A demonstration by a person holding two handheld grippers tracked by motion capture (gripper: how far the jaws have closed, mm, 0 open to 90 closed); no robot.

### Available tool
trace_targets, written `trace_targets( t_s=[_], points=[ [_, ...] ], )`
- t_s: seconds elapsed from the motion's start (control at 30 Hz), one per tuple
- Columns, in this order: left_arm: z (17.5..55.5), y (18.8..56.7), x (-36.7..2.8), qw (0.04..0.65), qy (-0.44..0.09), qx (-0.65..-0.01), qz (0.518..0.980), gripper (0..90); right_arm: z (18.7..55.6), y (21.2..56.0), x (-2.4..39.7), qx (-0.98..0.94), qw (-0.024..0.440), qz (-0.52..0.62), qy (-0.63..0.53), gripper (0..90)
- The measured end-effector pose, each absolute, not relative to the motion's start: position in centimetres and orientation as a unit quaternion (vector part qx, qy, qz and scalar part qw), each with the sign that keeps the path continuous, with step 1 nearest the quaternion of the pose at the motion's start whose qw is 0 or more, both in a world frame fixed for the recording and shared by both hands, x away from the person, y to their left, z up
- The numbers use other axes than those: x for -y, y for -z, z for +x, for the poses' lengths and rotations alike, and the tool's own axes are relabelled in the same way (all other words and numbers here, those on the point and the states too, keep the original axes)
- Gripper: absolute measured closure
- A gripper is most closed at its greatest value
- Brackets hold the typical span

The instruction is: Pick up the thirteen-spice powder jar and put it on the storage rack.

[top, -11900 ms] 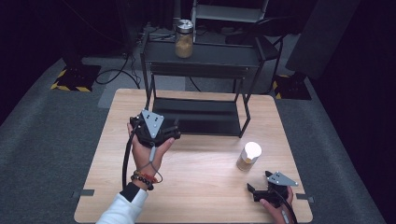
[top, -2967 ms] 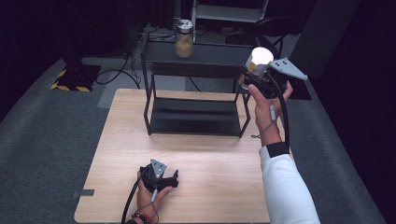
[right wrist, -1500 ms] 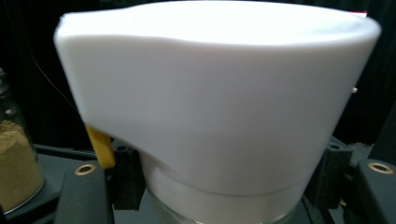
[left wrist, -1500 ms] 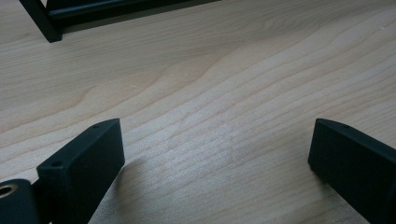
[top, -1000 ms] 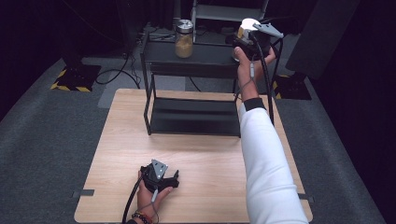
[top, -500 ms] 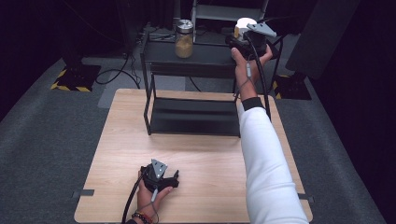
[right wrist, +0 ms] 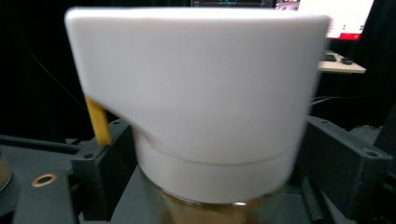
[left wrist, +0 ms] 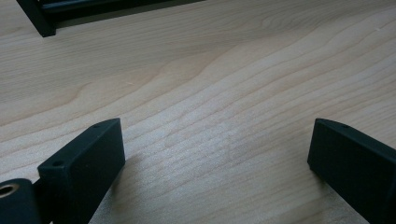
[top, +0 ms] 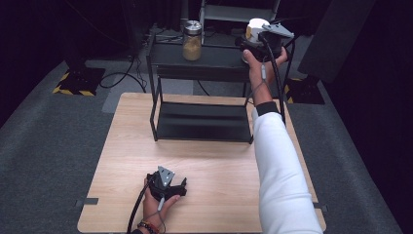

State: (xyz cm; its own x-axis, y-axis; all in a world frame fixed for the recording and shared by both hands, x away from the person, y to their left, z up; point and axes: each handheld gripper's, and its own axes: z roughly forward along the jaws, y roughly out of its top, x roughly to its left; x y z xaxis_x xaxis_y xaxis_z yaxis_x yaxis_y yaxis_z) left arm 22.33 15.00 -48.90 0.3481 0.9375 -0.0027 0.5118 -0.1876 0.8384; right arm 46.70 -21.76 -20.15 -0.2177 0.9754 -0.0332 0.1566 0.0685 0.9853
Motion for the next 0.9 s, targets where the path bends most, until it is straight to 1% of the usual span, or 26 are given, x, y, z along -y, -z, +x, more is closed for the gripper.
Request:
trace_targets(
  t_s=[0.03,0.1,0.17,0.27,0.43,0.6,0.77,0.9],
  points=[
    [22.3,48.9,-15.0,0.392,-0.271,-0.502,0.721,3.2,46.6,20.1,21.8,-0.603,0.415,0.469,-0.494,11.6],
    [22.3,48.9,-15.0,0.392,-0.271,-0.502,0.721,3.2,46.5,19.9,22.1,-0.607,0.413,0.465,-0.495,10.7],
    [22.3,48.9,-15.0,0.392,-0.271,-0.503,0.721,3.3,46.3,19.8,22.2,-0.609,0.415,0.46,-0.495,8.0],
    [22.3,48.9,-15.0,0.392,-0.271,-0.503,0.721,3.2,46.3,19.5,22.9,-0.626,0.402,0.445,-0.498,7.9],
    [22.4,48.9,-15.0,0.392,-0.271,-0.503,0.721,3.3,46.0,19.1,23.6,-0.646,0.396,0.438,-0.483,6.5],
    [22.4,48.9,-15.0,0.392,-0.271,-0.503,0.721,3.2,45.0,19.3,24.4,-0.648,0.399,0.437,-0.479,6.3],
    [22.3,48.9,-15.0,0.392,-0.271,-0.503,0.721,3.2,43.2,19.6,25.1,-0.641,0.412,0.437,-0.477,6.2],
    [22.4,48.9,-15.0,0.392,-0.271,-0.503,0.721,3.2,41.1,20.5,25.2,-0.628,0.442,0.433,-0.472,6.6]
  ],
)
